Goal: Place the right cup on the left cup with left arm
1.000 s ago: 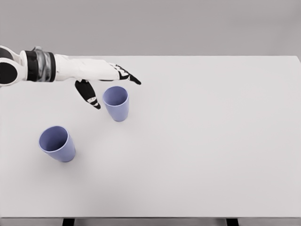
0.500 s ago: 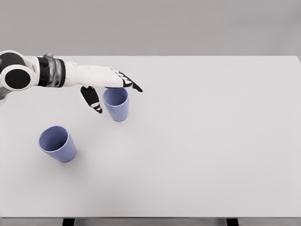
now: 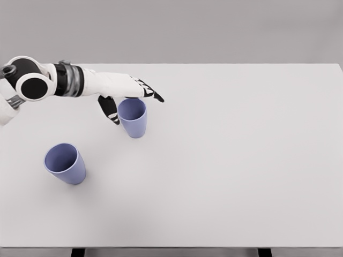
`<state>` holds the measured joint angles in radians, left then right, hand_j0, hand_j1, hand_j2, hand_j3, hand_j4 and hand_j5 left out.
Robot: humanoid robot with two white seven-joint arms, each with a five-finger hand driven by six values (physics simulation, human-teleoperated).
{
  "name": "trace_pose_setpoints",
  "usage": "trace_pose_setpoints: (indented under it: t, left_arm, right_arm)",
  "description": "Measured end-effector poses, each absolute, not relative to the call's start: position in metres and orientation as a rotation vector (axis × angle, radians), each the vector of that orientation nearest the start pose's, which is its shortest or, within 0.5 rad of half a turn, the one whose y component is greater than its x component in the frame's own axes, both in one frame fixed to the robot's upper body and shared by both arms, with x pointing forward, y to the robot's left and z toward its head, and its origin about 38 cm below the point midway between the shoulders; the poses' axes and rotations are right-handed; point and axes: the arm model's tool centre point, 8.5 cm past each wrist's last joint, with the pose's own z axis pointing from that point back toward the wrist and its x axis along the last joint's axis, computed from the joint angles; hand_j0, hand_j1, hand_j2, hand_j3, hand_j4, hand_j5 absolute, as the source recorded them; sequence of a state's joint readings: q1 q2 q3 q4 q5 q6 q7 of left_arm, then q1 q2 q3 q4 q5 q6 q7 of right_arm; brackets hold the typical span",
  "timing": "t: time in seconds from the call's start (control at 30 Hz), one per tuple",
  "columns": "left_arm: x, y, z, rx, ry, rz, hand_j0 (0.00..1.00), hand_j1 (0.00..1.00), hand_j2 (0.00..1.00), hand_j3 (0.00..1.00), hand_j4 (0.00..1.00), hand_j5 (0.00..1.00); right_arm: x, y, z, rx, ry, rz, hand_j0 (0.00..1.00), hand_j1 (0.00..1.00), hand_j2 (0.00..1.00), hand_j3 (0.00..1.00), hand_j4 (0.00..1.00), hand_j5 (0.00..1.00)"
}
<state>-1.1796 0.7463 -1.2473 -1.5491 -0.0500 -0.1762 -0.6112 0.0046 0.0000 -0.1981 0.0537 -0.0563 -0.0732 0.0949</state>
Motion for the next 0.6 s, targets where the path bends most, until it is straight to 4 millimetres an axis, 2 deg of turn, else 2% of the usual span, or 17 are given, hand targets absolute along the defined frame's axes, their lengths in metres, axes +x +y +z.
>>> trace_pose_setpoints:
  t: [0.6]
  left_arm:
    - [0.458,0.183,0.245,0.191,-1.166,-2.177,1.0,1.0,1.0,1.0,1.0,1.0]
  right_arm:
    - [-0.012,-0.262,-0.261,0.002,-0.037,-0.252,1.0,1.0,1.0,1.0,1.0,1.0]
